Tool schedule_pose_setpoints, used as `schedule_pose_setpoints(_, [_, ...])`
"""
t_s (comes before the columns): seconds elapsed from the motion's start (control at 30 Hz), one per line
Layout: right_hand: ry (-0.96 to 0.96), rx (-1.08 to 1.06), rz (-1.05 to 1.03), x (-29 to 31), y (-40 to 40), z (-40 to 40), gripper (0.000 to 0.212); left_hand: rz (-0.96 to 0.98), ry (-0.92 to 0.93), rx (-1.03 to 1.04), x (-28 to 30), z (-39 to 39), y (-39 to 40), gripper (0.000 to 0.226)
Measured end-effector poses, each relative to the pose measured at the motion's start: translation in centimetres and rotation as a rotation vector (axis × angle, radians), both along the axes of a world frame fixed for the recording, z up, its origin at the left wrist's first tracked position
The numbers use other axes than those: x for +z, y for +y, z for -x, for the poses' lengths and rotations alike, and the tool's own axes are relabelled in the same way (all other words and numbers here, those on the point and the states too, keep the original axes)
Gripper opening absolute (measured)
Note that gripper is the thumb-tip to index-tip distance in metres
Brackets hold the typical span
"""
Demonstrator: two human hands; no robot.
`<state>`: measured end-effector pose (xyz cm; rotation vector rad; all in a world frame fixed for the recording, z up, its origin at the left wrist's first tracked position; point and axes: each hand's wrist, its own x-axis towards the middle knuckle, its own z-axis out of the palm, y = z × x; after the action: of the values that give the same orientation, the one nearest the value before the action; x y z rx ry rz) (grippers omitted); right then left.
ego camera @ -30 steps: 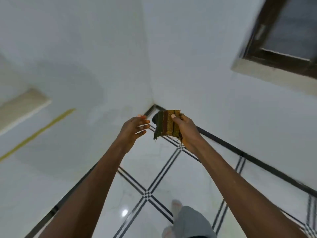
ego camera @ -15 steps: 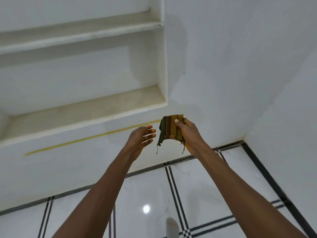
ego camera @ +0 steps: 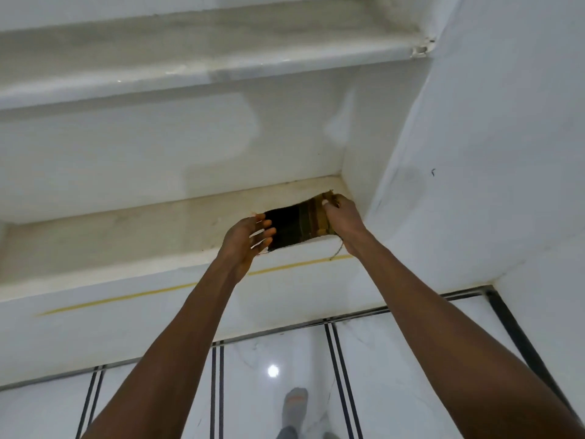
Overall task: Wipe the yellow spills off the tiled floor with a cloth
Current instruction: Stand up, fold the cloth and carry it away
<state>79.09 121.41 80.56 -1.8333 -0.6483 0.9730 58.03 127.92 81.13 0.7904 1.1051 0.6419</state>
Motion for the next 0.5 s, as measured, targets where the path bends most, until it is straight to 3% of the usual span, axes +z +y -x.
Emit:
schedule_pose_setpoints(0.1, [-0.258,-0.014,0.153,-2.3,2.2,-2.5,0.037,0.021,-0.009,-0.052,-1.8,-2.0,2.8,0.026])
schedule_pose_setpoints(0.17, [-0.332,-0.041,0.156,-3.2,2.7,-3.5,0.034,0.035,-0.024,-0.088,-2.4,-3.3,3.7,0.029])
schedule_pose_setpoints(0.5, [-0.415,-0.031,-0.071,-2.5,-3.0,-3.4,0.024,0.051,-0.053,-0.328,-2.4,-9.6,3.1,0.031])
